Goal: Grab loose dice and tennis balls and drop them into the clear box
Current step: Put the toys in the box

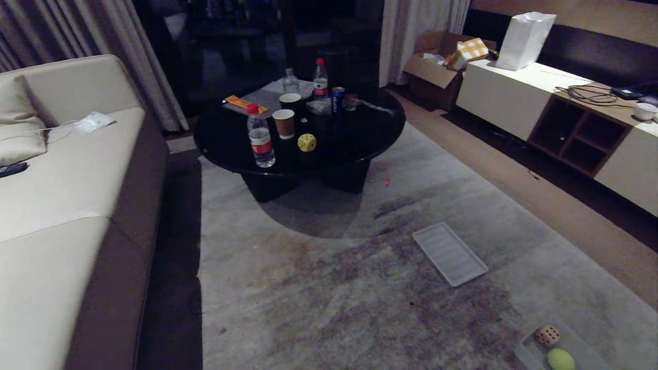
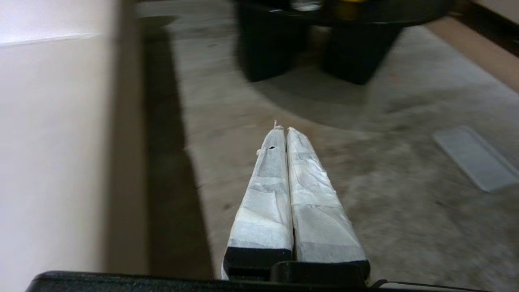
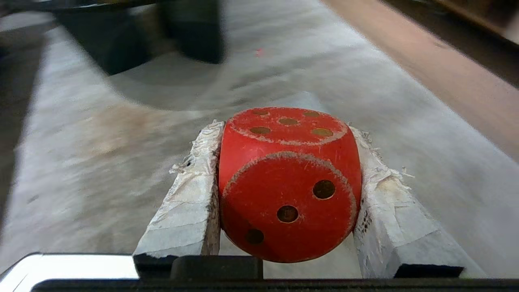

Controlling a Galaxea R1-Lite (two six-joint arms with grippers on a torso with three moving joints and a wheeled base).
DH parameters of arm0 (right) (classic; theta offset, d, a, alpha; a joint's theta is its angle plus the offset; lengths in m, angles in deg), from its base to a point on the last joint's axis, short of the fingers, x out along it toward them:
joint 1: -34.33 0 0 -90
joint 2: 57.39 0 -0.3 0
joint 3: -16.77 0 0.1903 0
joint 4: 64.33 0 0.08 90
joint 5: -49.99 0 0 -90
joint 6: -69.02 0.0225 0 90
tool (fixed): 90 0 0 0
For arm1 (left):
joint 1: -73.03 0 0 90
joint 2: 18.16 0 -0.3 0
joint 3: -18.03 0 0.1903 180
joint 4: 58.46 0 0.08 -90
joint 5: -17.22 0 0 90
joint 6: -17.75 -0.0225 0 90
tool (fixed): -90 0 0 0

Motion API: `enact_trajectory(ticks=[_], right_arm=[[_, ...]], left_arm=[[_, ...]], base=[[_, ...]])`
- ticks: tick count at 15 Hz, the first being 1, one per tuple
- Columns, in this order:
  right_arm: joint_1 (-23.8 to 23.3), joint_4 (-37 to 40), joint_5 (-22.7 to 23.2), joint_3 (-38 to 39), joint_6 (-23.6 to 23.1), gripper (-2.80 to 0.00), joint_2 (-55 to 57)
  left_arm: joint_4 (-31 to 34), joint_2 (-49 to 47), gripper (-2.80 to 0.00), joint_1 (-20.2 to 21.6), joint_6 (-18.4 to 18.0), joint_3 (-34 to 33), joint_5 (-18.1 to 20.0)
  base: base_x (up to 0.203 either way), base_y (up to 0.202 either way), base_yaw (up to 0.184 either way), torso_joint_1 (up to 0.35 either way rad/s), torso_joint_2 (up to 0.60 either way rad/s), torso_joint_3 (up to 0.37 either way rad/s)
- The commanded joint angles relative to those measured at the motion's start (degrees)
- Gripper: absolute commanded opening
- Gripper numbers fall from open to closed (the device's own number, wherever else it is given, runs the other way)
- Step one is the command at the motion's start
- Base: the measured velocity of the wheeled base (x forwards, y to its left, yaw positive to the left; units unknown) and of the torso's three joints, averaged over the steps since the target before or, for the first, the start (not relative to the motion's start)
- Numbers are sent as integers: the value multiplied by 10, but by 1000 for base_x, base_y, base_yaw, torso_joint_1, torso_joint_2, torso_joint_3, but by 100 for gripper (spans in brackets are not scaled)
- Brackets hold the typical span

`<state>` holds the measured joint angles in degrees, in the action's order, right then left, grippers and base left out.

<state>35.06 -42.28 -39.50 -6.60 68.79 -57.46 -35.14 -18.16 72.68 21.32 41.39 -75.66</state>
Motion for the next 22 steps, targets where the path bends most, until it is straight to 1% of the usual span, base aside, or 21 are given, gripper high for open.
enact_trajectory(ticks=[1, 18, 20, 22], right_arm=[[1, 0, 0, 5, 0, -280, 1], [0, 0, 0, 5, 0, -280, 1], [0, 0, 0, 5, 0, -280, 1], [0, 0, 0, 5, 0, -280, 1]], left_arm=[[0, -1, -280, 0, 0, -1, 0], [0, -1, -280, 0, -1, -1, 0], [0, -1, -280, 0, -2, -1, 1], [0, -1, -280, 0, -3, -1, 1]], base=[[0, 13, -163, 3, 2, 4], [1, 11, -162, 2, 2, 3], [2, 6, -108, 1, 4, 4], [0, 0, 0, 0, 0, 0]])
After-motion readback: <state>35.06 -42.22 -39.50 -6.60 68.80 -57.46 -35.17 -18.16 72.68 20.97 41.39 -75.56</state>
